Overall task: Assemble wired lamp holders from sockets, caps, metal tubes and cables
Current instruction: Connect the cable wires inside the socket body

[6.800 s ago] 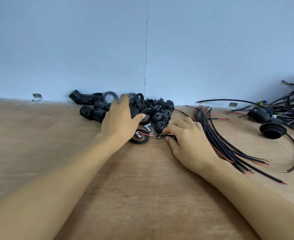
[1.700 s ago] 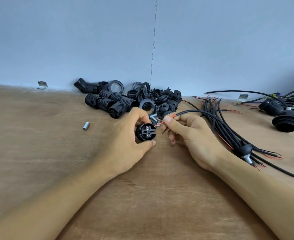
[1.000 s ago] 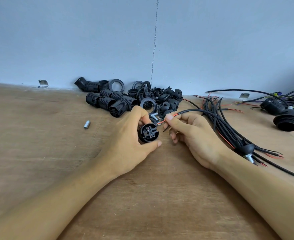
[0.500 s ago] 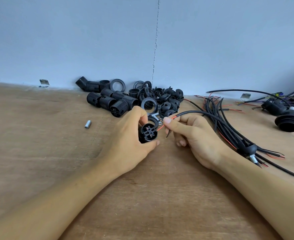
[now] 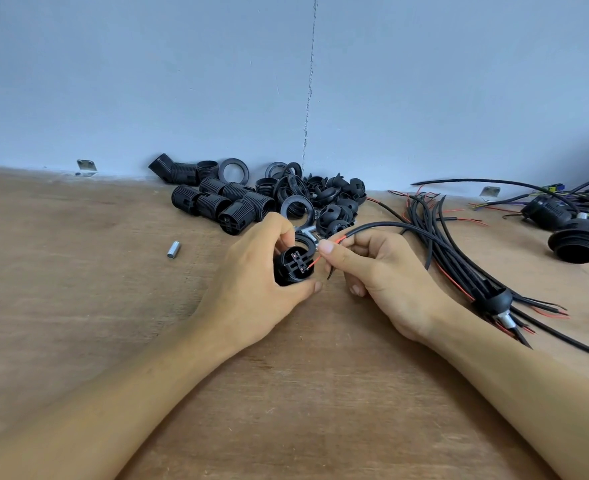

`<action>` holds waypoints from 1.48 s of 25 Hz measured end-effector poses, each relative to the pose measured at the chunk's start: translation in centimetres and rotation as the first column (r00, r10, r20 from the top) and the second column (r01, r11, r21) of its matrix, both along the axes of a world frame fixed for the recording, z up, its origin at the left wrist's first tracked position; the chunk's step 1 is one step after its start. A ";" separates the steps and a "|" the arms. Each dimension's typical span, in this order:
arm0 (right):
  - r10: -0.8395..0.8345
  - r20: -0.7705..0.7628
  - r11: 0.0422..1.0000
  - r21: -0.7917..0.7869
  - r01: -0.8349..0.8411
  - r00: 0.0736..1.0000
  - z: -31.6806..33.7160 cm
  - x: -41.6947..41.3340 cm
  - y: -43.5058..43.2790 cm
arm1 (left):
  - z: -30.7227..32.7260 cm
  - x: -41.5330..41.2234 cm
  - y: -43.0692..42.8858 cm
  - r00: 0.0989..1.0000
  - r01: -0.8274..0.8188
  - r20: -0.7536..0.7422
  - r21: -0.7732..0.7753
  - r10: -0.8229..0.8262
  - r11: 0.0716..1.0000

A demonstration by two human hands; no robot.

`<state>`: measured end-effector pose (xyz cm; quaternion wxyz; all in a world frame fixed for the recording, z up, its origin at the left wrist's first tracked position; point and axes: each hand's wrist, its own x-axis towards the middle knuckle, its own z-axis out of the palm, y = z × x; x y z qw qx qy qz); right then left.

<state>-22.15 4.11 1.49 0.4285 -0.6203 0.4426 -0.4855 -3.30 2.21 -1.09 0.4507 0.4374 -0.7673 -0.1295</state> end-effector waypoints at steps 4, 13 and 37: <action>-0.027 -0.015 1.000 -0.007 0.027 1.000 0.0 0.0 0.1 | 0.0 0.0 0.0 1.000 -0.003 0.008 0.003 0.003 1.000; -0.110 -0.186 0.984 -0.161 0.080 0.976 -0.3 0.1 0.4 | 0.2 0.0 0.1 1.000 -0.009 -0.005 0.017 0.009 1.000; -0.059 -0.077 0.985 -0.165 0.046 0.995 0.1 0.5 0.5 | 0.2 -0.1 0.3 0.998 0.041 0.039 0.010 -0.041 0.999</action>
